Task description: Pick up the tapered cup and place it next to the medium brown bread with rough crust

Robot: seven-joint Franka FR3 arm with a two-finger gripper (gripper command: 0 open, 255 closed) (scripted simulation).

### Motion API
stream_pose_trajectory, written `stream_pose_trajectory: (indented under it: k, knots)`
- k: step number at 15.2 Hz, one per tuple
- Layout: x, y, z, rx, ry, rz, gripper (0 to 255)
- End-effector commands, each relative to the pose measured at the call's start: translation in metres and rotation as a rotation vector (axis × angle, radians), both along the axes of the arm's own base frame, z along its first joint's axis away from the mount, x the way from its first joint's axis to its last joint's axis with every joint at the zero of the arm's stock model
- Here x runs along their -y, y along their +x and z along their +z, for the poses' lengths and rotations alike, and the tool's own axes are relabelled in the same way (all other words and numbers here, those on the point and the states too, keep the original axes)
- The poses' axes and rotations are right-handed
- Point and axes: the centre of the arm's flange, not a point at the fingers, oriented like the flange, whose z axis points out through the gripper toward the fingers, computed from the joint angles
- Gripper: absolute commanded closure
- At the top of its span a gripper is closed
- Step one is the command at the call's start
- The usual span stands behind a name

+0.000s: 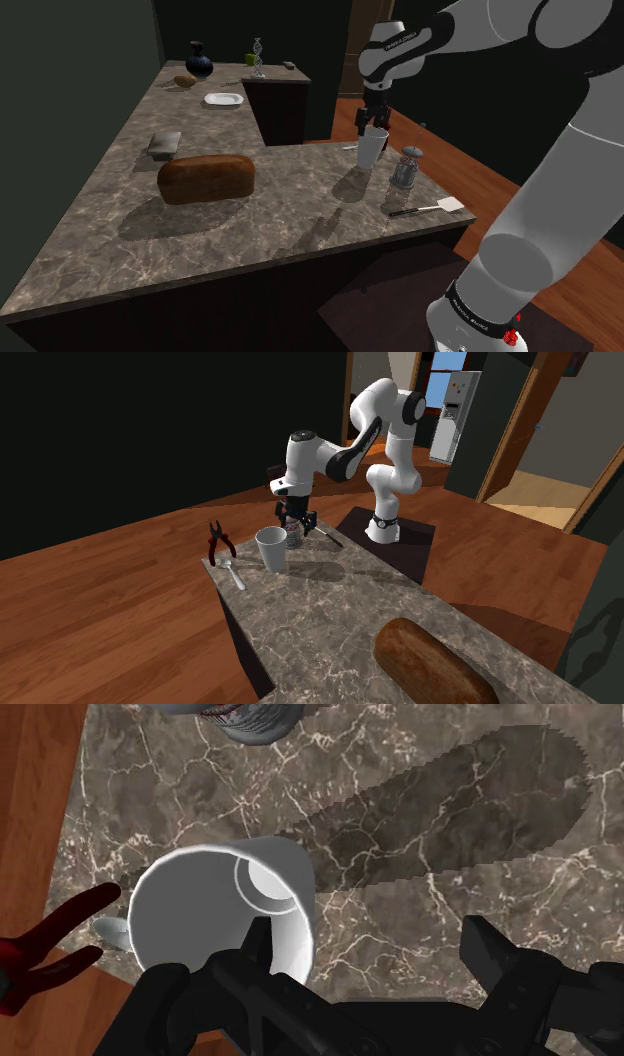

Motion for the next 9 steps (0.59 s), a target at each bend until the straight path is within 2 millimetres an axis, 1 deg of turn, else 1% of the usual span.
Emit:
stream_pose_trajectory:
  k: [1, 2, 3, 9]
  knots:
    - [0.017, 0.016, -0.016, -0.001, -0.01, 0.005, 0]
    - [0.025, 0.024, -0.022, -0.001, -0.015, 0.007, 0]
    - [0.025, 0.025, -0.022, -0.001, -0.015, 0.007, 0]
    - [0.03, 0.025, -0.054, -0.001, -0.015, 0.007, 0]
